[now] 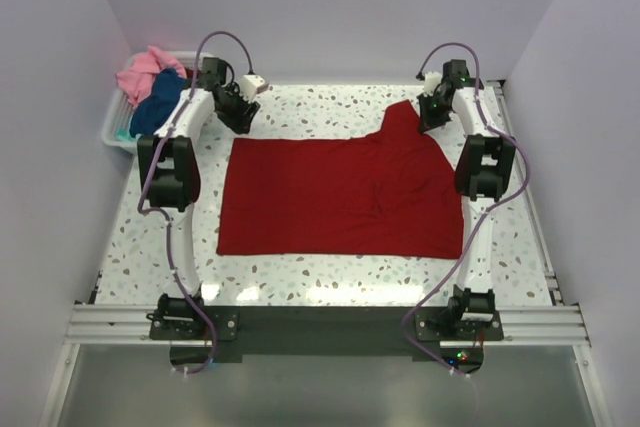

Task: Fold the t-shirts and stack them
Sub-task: Fold the tshirt

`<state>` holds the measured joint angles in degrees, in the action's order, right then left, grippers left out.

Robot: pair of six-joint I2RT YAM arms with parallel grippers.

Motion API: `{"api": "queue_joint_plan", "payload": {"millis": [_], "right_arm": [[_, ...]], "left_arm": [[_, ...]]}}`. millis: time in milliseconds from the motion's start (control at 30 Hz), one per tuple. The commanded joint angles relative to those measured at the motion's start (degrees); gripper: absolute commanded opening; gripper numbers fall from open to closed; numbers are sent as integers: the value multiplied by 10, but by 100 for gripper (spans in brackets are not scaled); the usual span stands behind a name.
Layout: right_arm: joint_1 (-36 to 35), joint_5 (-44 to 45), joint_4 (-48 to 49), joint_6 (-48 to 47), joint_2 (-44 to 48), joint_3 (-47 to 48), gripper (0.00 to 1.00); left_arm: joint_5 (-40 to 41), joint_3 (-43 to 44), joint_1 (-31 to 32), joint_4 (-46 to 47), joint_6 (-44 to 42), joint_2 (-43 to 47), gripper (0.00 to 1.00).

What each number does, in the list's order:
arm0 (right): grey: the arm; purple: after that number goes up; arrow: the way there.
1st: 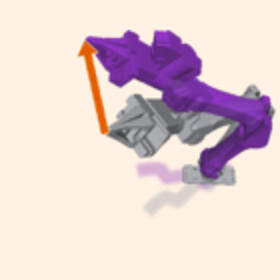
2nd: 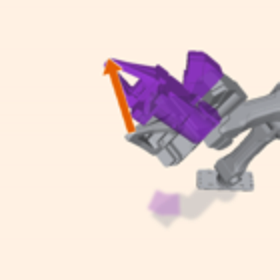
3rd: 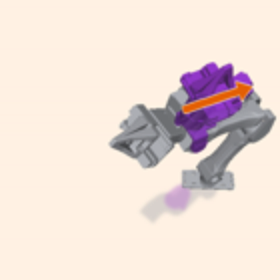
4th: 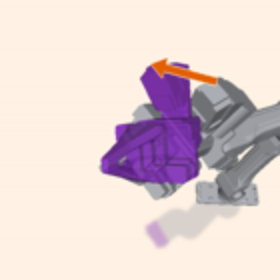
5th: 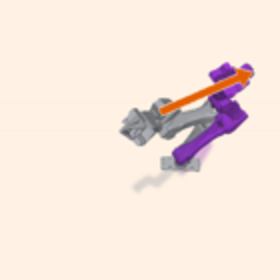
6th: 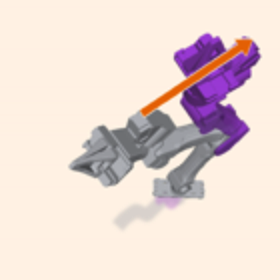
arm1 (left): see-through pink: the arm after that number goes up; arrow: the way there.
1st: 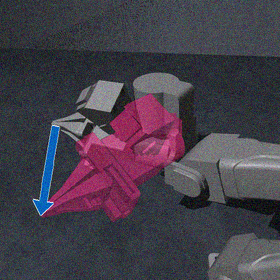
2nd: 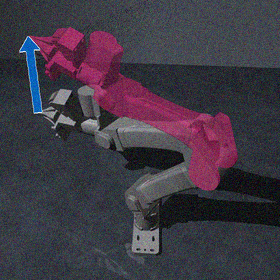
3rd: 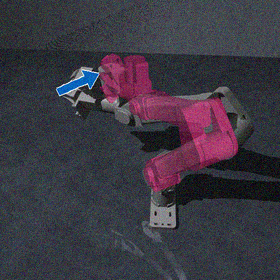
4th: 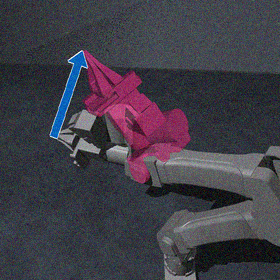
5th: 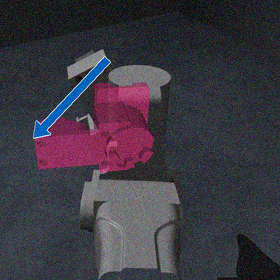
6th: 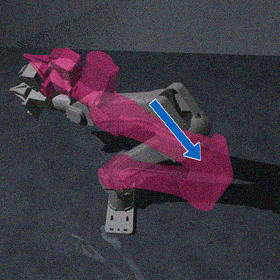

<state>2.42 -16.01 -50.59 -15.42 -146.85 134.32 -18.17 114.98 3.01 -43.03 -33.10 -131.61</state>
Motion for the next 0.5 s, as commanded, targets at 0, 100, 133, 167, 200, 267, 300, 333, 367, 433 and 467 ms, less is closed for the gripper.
{"api": "queue_joint_plan", "payload": {"millis": [0,100,133,167,200,267,300,333,367,433,467], "right_arm": [[-5,-7,-12,4,17,-3,0],[-4,-4,-16,0,18,-2,0],[-5,-3,-17,0,18,-2,0],[-4,-3,-18,-1,18,-1,0],[-4,-2,-19,-1,18,-1,0],[-4,0,-20,0,17,-3,0],[-5,0,-21,0,17,-3,0],[-5,0,-20,1,17,-2,0],[-5,1,-20,2,17,-3,0],[-4,2,-19,2,17,-3,0],[-5,2,-20,3,17,-4,0]], "left_arm": [[-39,1,-6,16,-94,4,55],[-38,9,-7,16,-121,-7,52],[-37,11,-7,13,-129,-11,52],[-34,13,-7,11,-134,-14,51],[-33,12,-9,13,-140,-19,51],[-34,10,-10,12,-145,-23,51],[-34,8,-12,12,-147,-26,51],[-34,6,-13,14,-150,-27,51],[-34,2,-15,16,-151,-27,51],[-37,-1,-19,20,-150,-30,51],[-41,-1,-20,22,-147,-31,51]]}}
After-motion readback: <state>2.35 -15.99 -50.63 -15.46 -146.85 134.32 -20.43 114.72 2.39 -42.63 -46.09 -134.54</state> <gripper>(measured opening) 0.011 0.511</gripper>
